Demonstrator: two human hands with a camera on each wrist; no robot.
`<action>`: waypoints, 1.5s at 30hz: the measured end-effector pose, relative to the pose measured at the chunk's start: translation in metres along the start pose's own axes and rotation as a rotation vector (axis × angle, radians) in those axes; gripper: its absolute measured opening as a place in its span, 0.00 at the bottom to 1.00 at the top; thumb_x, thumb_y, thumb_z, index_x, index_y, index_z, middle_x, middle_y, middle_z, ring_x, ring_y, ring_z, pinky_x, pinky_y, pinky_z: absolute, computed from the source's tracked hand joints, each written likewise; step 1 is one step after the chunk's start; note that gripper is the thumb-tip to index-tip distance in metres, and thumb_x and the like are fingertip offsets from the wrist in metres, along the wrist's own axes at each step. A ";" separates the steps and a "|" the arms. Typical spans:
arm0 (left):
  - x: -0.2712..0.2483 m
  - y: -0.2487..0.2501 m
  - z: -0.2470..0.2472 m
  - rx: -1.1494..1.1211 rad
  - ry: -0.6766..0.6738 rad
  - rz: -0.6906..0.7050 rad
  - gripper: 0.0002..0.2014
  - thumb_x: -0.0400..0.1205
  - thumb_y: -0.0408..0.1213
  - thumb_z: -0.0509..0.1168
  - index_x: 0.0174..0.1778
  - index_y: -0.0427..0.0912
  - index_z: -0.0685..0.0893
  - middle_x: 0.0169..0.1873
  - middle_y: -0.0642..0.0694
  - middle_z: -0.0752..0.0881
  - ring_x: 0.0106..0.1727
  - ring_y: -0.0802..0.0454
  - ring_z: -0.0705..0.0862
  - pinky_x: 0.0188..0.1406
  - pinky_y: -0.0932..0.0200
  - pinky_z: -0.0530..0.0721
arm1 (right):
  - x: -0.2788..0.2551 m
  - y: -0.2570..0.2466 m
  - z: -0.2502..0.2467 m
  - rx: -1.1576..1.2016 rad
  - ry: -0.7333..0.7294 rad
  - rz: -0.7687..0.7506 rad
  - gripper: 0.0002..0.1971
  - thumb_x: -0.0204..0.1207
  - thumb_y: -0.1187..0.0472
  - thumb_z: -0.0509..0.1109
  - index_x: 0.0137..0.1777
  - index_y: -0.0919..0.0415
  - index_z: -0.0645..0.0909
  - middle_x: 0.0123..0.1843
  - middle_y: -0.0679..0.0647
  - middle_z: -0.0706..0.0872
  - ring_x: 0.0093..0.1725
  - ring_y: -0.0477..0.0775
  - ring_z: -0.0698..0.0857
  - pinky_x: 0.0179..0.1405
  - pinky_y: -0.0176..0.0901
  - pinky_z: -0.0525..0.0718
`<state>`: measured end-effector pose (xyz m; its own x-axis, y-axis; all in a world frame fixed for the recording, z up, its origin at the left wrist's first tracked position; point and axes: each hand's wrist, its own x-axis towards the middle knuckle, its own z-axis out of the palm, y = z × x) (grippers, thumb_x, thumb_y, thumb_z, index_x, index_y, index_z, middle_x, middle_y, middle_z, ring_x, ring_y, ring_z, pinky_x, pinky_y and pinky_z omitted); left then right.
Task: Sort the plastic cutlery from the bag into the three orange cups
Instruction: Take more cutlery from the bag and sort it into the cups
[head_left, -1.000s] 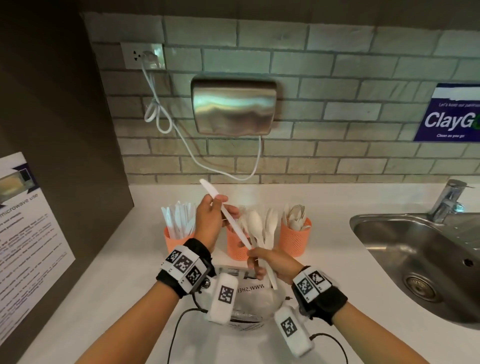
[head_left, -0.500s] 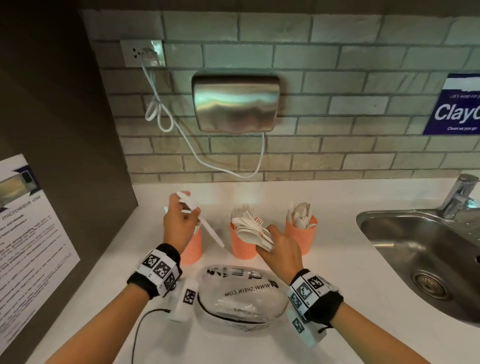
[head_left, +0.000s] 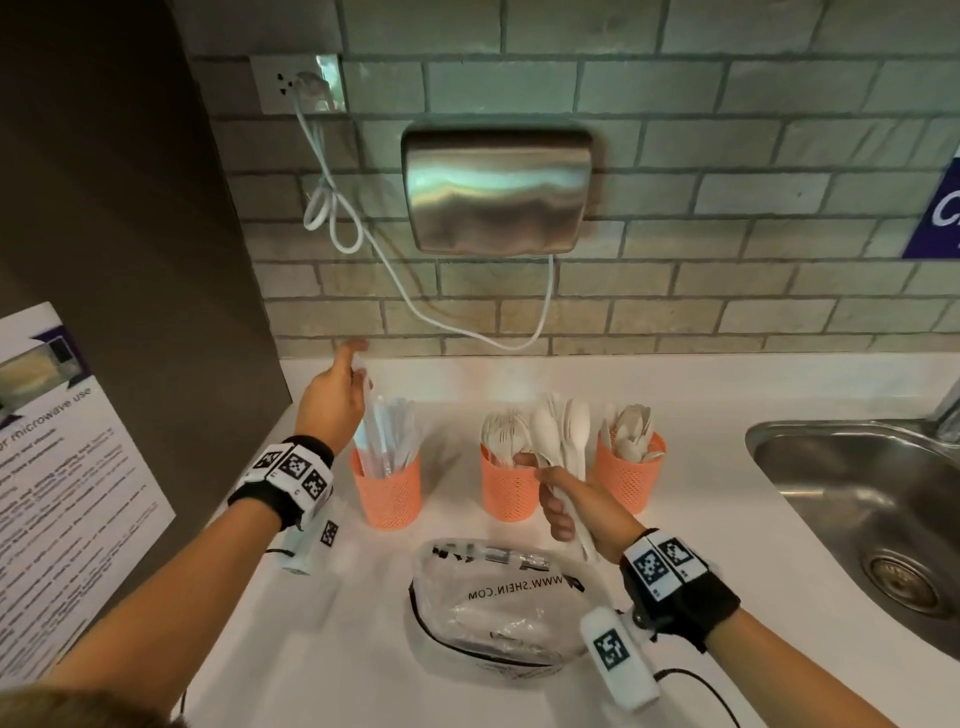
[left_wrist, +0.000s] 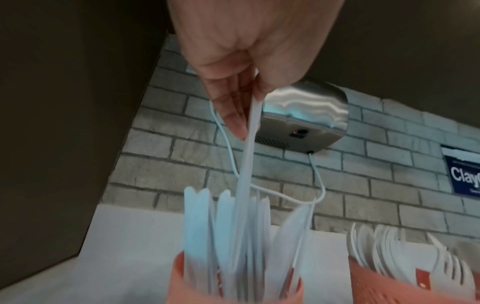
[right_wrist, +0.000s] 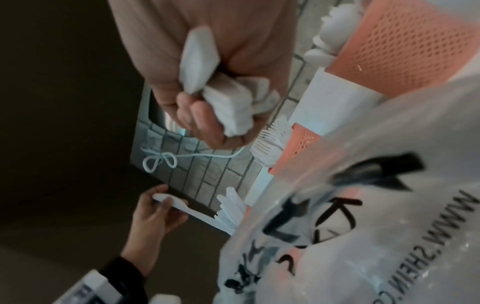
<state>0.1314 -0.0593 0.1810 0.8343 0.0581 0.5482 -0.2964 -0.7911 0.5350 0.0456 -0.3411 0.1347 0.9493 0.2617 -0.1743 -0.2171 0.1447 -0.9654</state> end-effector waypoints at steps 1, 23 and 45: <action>-0.002 -0.005 0.005 0.021 -0.021 -0.010 0.16 0.85 0.32 0.54 0.69 0.42 0.69 0.41 0.34 0.88 0.41 0.34 0.86 0.43 0.41 0.85 | 0.001 -0.001 -0.001 0.046 -0.033 0.020 0.14 0.81 0.62 0.58 0.62 0.55 0.79 0.21 0.49 0.66 0.16 0.44 0.62 0.15 0.33 0.62; -0.045 0.067 0.027 -0.444 -0.437 -0.169 0.13 0.84 0.41 0.60 0.58 0.41 0.86 0.57 0.44 0.84 0.56 0.57 0.81 0.52 0.69 0.76 | 0.016 -0.002 0.005 0.464 -0.437 0.149 0.31 0.57 0.58 0.80 0.63 0.56 0.78 0.20 0.48 0.74 0.14 0.40 0.68 0.12 0.29 0.69; -0.050 0.107 0.026 -0.928 -0.068 -0.451 0.14 0.87 0.42 0.53 0.58 0.45 0.83 0.25 0.50 0.63 0.19 0.62 0.64 0.18 0.70 0.68 | -0.010 0.008 0.017 0.322 -0.401 0.136 0.31 0.63 0.60 0.66 0.70 0.49 0.73 0.21 0.48 0.74 0.14 0.39 0.66 0.12 0.29 0.66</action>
<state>0.0695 -0.1626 0.1941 0.9727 0.1753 0.1520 -0.1677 0.0782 0.9827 0.0308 -0.3268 0.1320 0.7603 0.6332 -0.1448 -0.4504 0.3533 -0.8199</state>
